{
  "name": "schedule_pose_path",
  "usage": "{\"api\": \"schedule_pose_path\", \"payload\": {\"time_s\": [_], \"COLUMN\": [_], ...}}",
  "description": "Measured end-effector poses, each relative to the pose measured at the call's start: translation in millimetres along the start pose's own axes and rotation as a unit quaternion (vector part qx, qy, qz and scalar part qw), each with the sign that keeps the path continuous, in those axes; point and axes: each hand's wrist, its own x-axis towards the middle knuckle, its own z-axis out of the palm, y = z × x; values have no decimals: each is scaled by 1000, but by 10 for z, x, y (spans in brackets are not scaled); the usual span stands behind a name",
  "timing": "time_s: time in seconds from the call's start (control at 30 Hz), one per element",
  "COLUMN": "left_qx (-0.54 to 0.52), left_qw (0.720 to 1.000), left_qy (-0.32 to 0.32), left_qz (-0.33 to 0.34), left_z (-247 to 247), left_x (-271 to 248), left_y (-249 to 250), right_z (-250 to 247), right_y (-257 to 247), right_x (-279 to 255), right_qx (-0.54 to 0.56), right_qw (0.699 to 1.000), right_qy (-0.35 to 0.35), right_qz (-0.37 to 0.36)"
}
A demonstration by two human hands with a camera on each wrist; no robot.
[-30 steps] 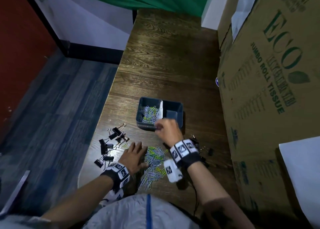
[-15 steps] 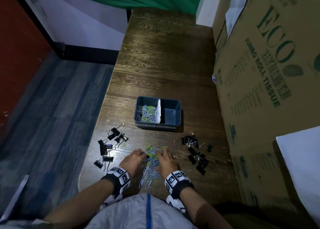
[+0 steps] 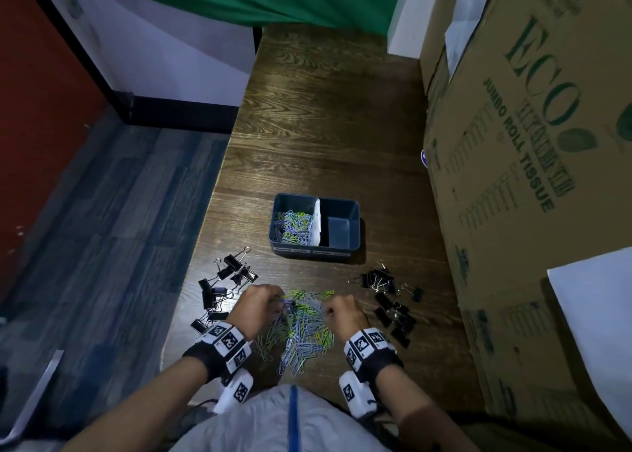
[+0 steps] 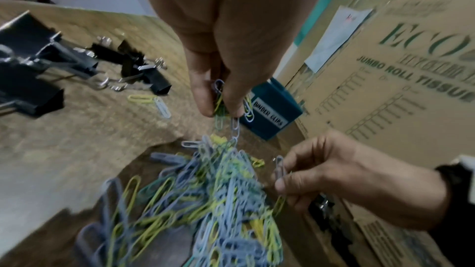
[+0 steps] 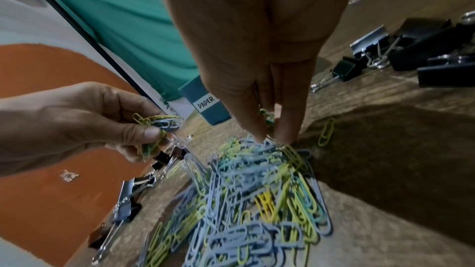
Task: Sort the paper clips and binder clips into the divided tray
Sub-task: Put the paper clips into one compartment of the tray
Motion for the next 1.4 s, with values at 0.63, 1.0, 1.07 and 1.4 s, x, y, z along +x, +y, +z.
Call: {"api": "schedule_pose_path", "payload": {"time_s": [0.63, 1.0, 1.07, 1.4], "left_qx": [-77, 134, 160, 269], "left_qw": [987, 980, 967, 951], "left_qy": [141, -68, -117, -152], "left_qz": [5, -127, -159, -34], "left_z": [-1039, -157, -45, 398], "left_x": [891, 295, 174, -150], "left_y": [802, -26, -111, -62], "right_z": [-1037, -1579, -1459, -163], "right_y": [-503, -1049, -952, -81], "right_x": [-88, 419, 392, 151], "right_qx": [34, 12, 15, -54], "right_qw": [987, 964, 961, 993], "right_qy": [61, 171, 180, -67], "right_qz": [-142, -201, -212, -81]}}
